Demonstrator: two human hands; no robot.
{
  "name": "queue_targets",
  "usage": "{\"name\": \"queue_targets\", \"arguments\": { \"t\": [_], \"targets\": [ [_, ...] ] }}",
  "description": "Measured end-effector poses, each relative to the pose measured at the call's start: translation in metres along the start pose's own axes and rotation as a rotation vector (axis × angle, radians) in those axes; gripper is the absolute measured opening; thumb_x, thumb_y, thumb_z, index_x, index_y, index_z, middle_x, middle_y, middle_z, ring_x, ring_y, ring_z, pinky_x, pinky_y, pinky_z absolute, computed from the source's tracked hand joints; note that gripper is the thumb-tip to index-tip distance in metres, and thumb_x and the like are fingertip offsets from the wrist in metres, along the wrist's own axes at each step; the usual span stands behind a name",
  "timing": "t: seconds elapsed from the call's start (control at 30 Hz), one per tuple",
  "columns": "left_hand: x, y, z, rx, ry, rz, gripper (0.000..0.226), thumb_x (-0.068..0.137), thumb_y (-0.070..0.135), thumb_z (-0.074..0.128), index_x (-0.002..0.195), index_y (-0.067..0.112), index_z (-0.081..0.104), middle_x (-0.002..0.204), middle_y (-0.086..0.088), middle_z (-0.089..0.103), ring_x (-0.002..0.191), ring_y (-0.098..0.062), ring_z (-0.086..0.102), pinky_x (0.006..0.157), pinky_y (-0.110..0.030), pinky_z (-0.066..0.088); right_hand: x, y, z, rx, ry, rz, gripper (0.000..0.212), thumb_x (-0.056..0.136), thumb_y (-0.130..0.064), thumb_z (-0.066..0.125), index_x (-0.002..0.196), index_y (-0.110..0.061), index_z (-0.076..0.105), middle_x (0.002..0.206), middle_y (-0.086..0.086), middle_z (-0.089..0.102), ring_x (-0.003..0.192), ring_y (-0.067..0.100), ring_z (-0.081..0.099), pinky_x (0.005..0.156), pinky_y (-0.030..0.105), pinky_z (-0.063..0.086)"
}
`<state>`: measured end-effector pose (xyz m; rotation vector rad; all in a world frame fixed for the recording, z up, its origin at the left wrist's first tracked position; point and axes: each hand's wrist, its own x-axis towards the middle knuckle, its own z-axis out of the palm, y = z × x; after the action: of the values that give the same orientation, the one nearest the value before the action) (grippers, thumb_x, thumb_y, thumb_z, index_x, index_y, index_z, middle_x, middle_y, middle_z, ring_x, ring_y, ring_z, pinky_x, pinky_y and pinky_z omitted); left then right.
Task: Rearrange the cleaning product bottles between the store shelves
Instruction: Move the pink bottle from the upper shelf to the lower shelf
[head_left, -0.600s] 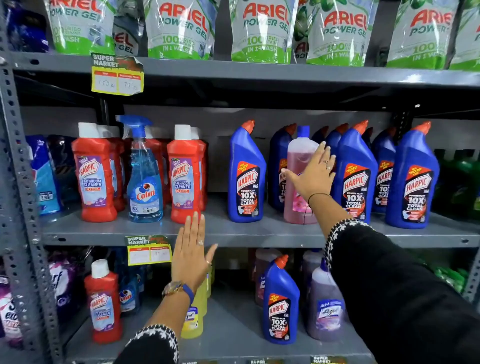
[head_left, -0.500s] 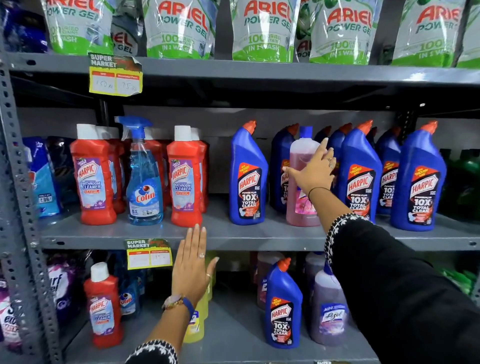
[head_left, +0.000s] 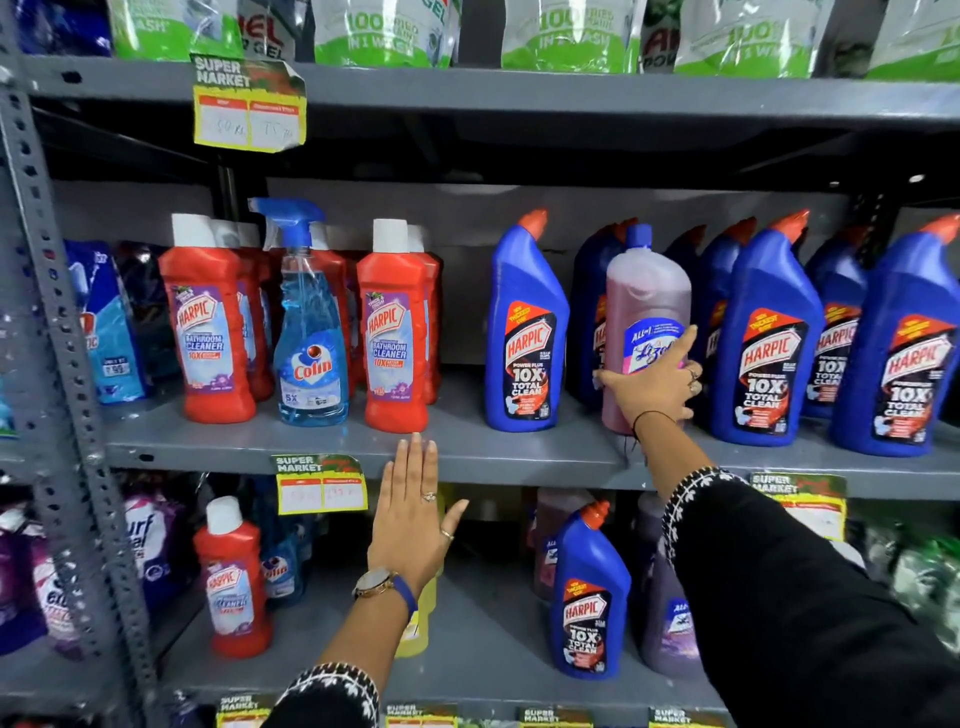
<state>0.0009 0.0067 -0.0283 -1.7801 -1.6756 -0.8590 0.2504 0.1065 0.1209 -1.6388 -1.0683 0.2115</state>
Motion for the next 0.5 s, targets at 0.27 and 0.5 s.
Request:
{"name": "queue_targets", "arguments": {
  "t": [0.27, 0.5],
  "targets": [
    [-0.002, 0.003, -0.007, 0.022, -0.061, 0.002, 0.085, 0.086, 0.044, 0.061, 0.144, -0.001, 0.018, 0.150, -0.022, 0.019, 0.139, -0.036, 0.019, 0.111, -0.049, 0.022, -0.034, 0.001, -0.012, 0.088, 0.136, -0.027, 0.132, 0.048, -0.041, 0.088, 0.148, -0.028, 0.001, 0.137, 0.024, 0.032, 0.127, 0.043, 0.031, 0.099, 0.064, 0.029],
    [-0.002, 0.002, -0.008, 0.021, -0.086, -0.012, 0.075, 0.089, 0.049, 0.028, 0.144, -0.002, 0.018, 0.151, -0.023, 0.018, 0.139, -0.036, 0.017, 0.111, -0.048, 0.021, -0.095, -0.008, -0.022, 0.133, 0.177, -0.118, 0.134, 0.043, -0.051, 0.085, 0.146, -0.030, 0.002, 0.130, 0.018, 0.037, 0.118, 0.037, 0.037, 0.096, 0.058, 0.034]
  ]
}}
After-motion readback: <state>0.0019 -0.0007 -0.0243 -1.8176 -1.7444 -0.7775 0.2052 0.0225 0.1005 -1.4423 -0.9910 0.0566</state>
